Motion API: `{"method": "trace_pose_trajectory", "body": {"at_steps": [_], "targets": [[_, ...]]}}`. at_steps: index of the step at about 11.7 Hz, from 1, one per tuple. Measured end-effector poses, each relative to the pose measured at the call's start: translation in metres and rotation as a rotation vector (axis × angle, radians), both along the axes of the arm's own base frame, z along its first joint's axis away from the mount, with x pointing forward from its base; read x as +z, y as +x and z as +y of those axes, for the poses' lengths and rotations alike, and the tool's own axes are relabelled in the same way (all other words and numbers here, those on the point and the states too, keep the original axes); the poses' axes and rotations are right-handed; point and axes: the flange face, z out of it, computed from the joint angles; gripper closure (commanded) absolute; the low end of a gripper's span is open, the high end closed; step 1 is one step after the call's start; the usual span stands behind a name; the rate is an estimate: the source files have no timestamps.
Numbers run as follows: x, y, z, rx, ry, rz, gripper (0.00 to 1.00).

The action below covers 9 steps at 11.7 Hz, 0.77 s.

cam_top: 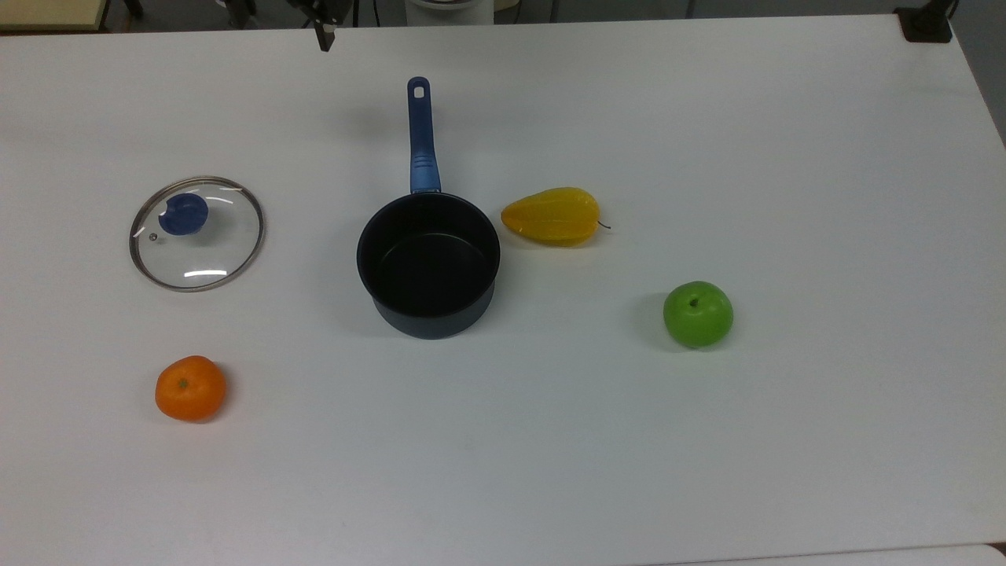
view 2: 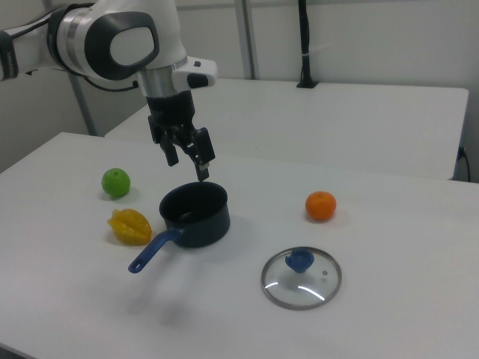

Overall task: Close lid
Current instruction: 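Move the gripper toward the glass lid with the blue knob, then lower the gripper onto the blue knob and close it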

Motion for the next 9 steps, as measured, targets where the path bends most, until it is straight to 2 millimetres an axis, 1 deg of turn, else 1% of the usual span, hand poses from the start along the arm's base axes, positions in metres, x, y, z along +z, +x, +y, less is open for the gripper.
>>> {"method": "trace_pose_trajectory", "body": {"at_steps": [3, 4, 5, 6, 7, 8, 9], "targets": [[0.0, 0.0, -0.001, 0.019, 0.0, 0.001, 0.0], [-0.003, 0.0, -0.007, 0.024, 0.0, 0.006, 0.0], [-0.01, 0.004, -0.02, 0.025, -0.002, 0.0, 0.0], [-0.019, 0.011, -0.041, 0.013, -0.01, -0.03, 0.0], [-0.033, 0.017, -0.069, -0.02, -0.016, -0.044, 0.0], [-0.051, 0.02, -0.099, -0.044, -0.017, -0.044, 0.0], [-0.07, 0.023, -0.123, -0.049, -0.02, -0.04, 0.0]]}}
